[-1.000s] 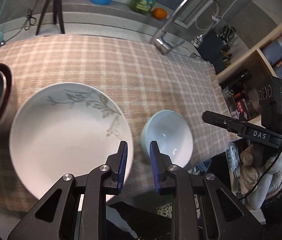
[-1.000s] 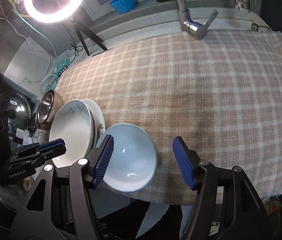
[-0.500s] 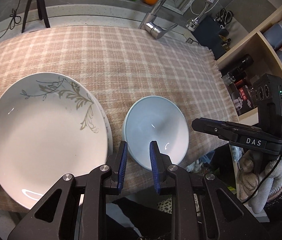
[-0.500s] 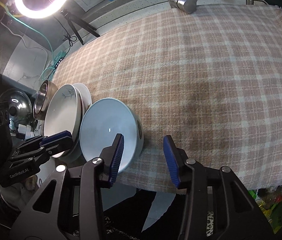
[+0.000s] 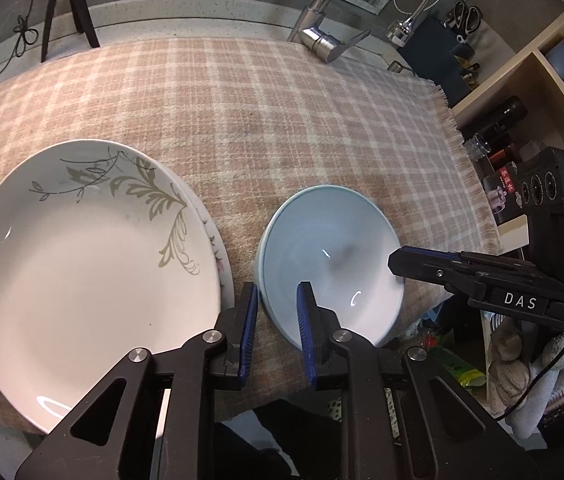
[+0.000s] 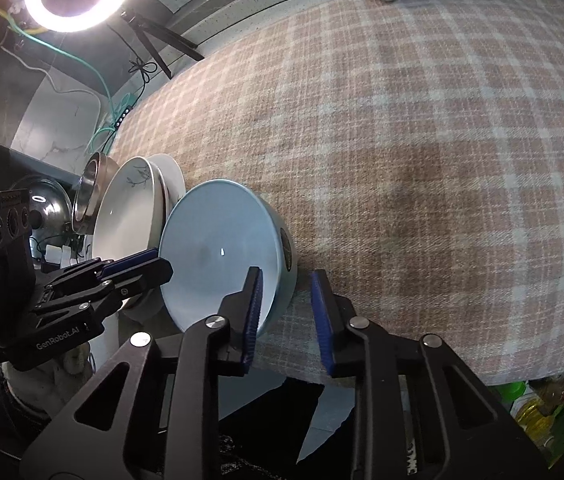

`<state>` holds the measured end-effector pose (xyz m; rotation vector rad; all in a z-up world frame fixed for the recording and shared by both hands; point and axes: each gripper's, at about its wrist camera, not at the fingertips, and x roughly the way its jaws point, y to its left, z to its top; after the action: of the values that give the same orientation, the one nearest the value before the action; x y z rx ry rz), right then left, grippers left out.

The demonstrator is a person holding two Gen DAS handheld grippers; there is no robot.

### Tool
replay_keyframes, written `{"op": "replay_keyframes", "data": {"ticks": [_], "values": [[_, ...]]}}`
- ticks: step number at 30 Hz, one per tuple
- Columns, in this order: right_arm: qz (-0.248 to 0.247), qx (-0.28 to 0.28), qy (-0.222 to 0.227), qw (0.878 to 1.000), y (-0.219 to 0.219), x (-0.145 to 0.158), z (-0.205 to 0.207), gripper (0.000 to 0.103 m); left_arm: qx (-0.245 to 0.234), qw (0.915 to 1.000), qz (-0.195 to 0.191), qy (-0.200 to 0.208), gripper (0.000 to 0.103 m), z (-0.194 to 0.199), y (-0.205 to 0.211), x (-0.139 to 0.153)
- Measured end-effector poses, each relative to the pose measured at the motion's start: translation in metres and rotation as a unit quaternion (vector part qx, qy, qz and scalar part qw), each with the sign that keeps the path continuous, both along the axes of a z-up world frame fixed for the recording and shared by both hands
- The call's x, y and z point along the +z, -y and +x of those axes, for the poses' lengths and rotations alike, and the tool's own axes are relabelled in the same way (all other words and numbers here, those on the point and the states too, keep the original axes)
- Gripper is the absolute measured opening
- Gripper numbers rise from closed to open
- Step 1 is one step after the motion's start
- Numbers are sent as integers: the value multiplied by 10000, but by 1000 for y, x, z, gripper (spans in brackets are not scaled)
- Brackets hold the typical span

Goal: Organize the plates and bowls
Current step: 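Close the left tool on the light blue bowl rim, then lift the light blue bowl with the left tool over the nested steel bowls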

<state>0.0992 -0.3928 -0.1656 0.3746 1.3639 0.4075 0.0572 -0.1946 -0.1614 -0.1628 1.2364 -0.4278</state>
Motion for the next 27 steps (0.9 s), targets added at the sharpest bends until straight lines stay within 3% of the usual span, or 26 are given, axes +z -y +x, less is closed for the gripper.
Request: {"op": "replay_keyframes", "data": {"ticks": [9, 15, 27], "values": [[258, -54, -154, 9995, 1, -11, 2, 12, -10, 10000, 46, -83, 11, 3, 1, -8], [266, -82, -168, 9995, -1, -8, 5, 12, 56, 9999, -35, -134, 11, 5, -1, -8], [251, 100, 178, 9995, -21, 30, 23, 12, 356, 9986, -323, 210, 11, 7, -25, 25]]}}
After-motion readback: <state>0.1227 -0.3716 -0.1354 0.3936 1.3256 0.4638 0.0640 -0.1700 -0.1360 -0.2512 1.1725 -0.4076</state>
